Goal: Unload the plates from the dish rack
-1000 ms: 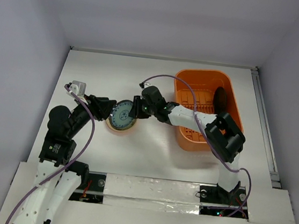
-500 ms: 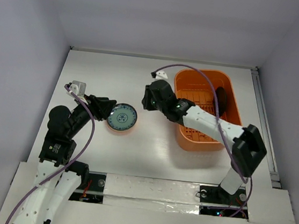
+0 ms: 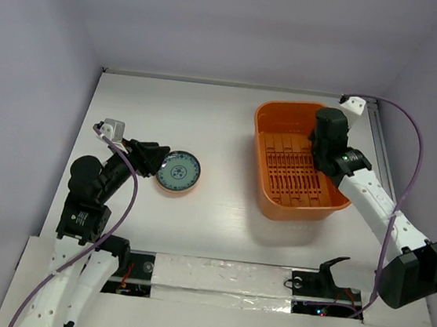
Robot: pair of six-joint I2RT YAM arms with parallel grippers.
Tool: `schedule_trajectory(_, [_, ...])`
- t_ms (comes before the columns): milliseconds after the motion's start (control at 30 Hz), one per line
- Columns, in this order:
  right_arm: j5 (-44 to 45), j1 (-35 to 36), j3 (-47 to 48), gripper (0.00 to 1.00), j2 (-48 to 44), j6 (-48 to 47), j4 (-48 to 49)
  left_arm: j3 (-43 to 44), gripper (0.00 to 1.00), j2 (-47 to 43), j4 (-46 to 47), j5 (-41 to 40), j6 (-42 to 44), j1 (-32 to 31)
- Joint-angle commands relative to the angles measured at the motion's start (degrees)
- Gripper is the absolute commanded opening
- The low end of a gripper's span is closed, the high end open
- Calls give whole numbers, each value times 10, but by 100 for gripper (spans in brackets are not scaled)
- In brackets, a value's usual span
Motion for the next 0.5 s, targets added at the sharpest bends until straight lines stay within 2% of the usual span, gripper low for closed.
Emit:
schedule_trajectory(0, [39, -34, -10, 47, 15, -26, -23, 17, 41, -7, 23, 7, 1, -4])
schedule_trajectory(333, [12, -84, -24, 48, 79, -36, -34, 17, 41, -12, 24, 5, 1, -9])
schedule_trajectory(467, [-5, -90, -19, 42, 109, -43, -24, 17, 41, -15, 22, 4, 1, -14])
